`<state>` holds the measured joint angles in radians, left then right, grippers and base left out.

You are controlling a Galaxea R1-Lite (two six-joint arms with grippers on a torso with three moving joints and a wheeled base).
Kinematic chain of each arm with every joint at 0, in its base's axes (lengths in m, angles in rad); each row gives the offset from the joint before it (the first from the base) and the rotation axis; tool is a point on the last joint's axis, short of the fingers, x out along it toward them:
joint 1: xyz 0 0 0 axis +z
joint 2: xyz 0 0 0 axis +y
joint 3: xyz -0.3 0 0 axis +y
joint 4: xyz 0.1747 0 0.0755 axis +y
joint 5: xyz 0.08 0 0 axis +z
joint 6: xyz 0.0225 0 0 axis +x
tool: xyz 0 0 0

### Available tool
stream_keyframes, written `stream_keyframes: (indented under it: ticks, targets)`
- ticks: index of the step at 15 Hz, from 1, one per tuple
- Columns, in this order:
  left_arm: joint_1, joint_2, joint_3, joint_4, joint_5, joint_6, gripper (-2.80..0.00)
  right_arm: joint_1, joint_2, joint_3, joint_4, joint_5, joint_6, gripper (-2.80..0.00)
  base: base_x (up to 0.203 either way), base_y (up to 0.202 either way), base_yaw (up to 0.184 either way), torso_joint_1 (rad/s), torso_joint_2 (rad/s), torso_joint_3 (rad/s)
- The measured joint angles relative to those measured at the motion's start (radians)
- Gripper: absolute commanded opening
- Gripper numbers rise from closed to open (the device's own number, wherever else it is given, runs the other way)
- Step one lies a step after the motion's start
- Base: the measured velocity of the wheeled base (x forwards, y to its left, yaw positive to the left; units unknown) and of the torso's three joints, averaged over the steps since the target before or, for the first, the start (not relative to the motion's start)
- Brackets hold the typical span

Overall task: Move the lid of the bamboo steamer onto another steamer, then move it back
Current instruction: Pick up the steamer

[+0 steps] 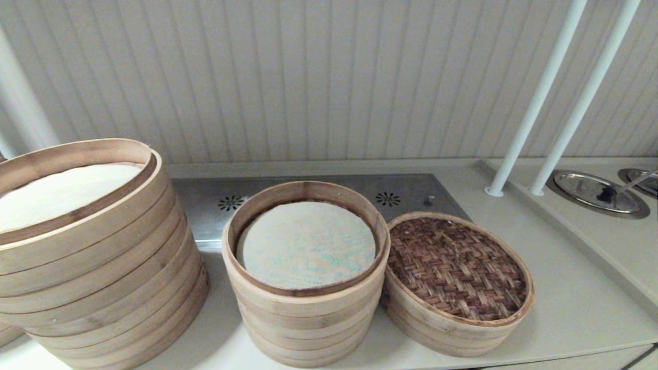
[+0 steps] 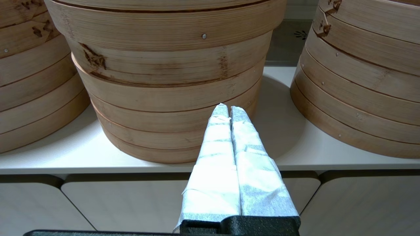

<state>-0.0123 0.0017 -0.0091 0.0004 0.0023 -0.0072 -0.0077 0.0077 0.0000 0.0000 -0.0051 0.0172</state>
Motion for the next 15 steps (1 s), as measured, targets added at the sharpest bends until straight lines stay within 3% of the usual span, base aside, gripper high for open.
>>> stream_keyframes:
  ticks: [7,11,15]
  targets:
    - [0.000,0.000,0.000,0.000,0.000,0.000,-2.80,0.000,-0.001,-0.026,0.018,0.000,-0.046,-2.80,0.000,0.000,0.000,0.000,0.00,0.000]
    - [0.000,0.000,0.000,0.000,0.000,0.000,-2.80,0.000,0.036,-0.231,0.142,0.007,-0.067,-2.80,0.000,0.000,0.000,0.000,0.00,0.000]
    - [0.000,0.000,0.000,0.000,-0.001,0.000,-2.80,0.001,0.253,-0.444,0.185,0.012,-0.074,-2.80,0.000,0.000,0.000,0.000,0.00,0.000]
